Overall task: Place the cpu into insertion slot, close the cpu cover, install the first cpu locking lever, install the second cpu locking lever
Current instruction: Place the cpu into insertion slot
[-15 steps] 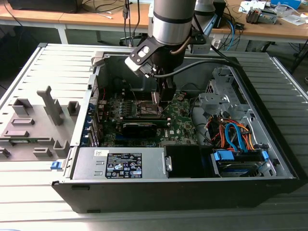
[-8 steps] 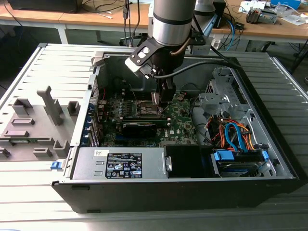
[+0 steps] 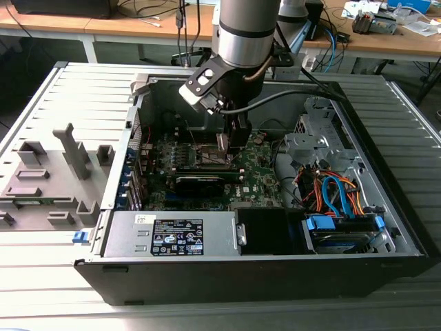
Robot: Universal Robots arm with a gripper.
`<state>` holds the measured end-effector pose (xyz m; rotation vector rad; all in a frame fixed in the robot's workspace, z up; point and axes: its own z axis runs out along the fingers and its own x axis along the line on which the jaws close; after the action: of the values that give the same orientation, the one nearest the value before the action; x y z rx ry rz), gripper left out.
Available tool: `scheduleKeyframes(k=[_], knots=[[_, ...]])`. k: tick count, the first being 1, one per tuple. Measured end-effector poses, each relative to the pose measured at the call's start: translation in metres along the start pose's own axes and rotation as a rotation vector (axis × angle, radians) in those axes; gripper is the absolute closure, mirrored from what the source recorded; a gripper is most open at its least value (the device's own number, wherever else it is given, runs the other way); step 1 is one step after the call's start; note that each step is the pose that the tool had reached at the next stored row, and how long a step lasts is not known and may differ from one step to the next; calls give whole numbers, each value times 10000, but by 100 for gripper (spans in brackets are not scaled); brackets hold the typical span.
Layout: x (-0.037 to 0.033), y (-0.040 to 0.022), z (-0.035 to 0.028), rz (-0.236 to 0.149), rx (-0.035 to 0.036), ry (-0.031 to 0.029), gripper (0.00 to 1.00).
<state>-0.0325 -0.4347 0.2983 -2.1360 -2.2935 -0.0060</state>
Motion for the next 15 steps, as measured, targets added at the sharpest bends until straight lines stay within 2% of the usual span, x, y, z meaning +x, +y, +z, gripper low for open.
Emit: scheduleKeyframes(k=[15], knots=[[0, 0, 53, 0, 0, 0, 45]])
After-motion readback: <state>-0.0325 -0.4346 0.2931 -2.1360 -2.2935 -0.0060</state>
